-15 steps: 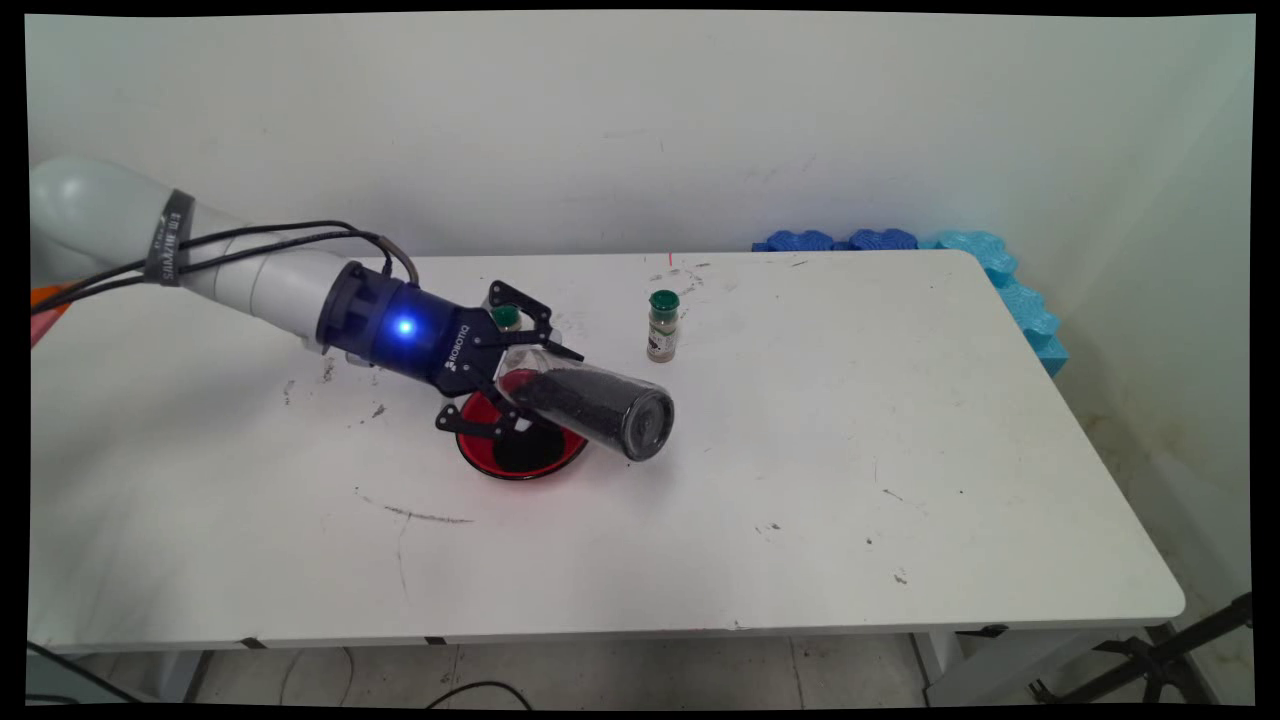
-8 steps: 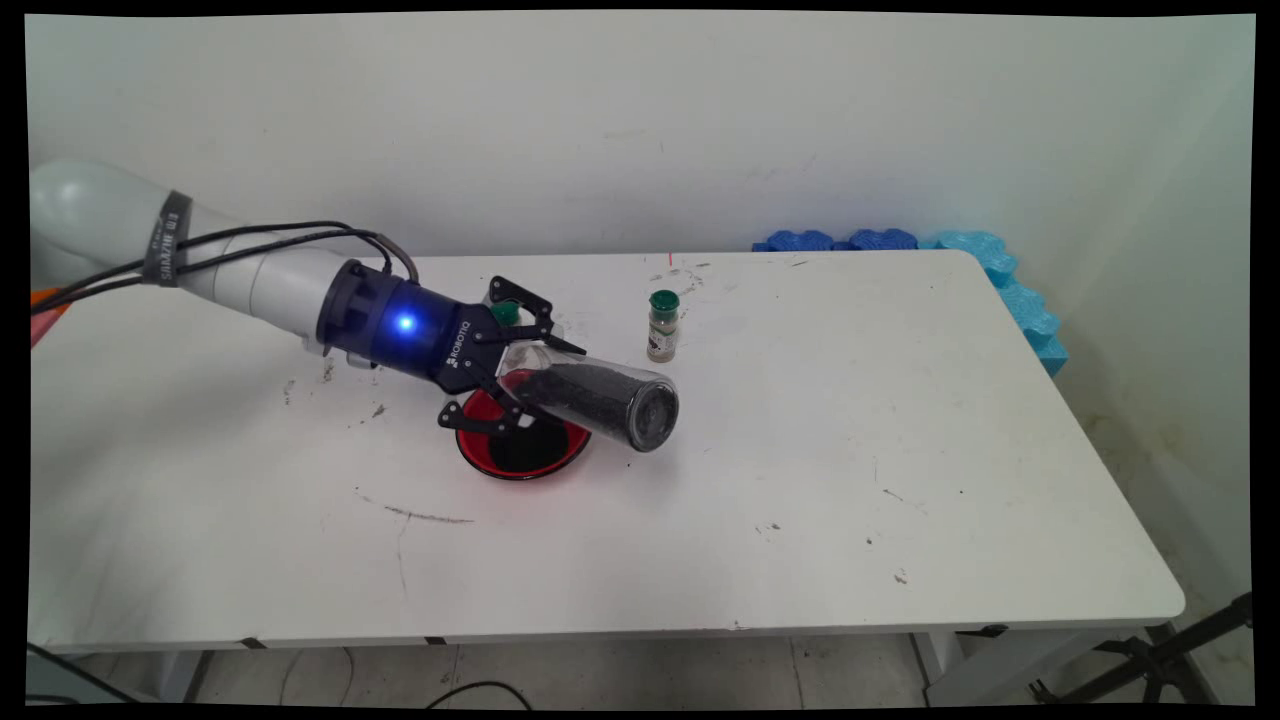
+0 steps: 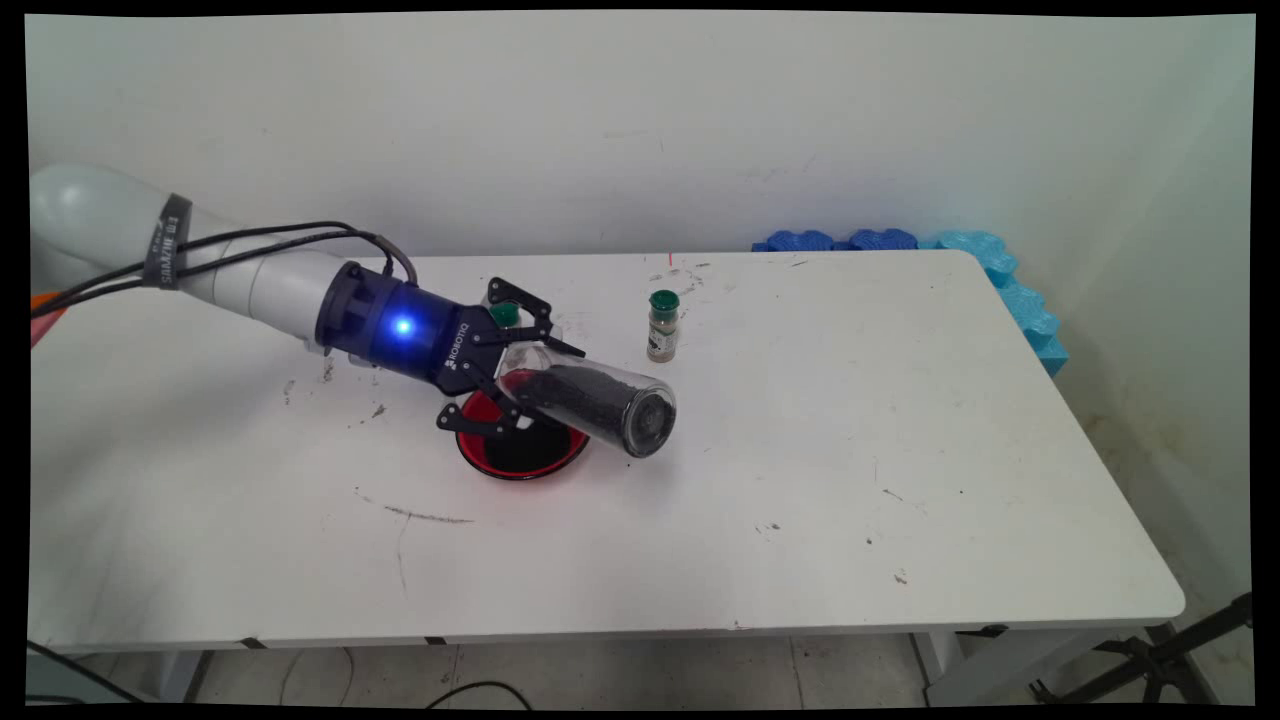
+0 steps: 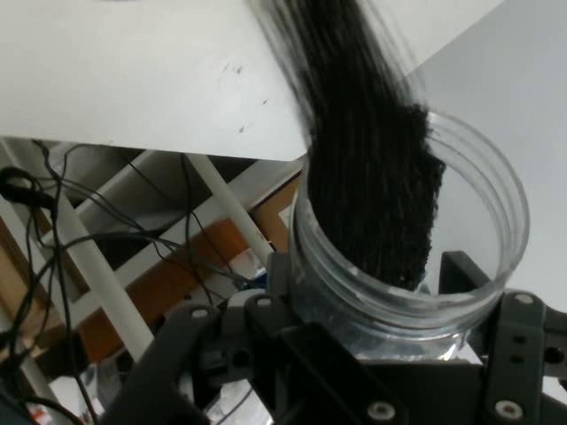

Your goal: Pour the black seasoning powder in the red bowl

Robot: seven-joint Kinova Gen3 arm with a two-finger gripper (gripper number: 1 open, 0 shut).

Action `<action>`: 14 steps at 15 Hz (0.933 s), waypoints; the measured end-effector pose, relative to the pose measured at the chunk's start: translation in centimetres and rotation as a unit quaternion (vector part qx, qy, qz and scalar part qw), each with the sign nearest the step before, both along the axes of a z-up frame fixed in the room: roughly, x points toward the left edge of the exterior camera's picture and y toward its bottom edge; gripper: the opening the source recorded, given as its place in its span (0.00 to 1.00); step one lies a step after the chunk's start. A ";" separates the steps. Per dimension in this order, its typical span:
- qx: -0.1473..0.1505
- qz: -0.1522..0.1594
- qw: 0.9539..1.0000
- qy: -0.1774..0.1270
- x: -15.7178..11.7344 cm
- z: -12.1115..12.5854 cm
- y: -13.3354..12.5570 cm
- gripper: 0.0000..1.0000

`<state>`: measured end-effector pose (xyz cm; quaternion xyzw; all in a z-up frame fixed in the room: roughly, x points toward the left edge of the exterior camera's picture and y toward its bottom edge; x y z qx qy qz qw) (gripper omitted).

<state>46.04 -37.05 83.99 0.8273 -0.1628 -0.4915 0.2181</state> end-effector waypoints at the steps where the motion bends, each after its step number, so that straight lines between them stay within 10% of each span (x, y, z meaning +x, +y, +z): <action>1: -0.004 -0.002 1.000 -0.002 0.0 0.0 0.0 0.00; 8: -0.069 -0.041 0.996 -0.031 0.4 0.2 -0.3 0.00; 14: -0.141 -0.088 0.984 -0.064 0.8 0.6 -0.6 0.00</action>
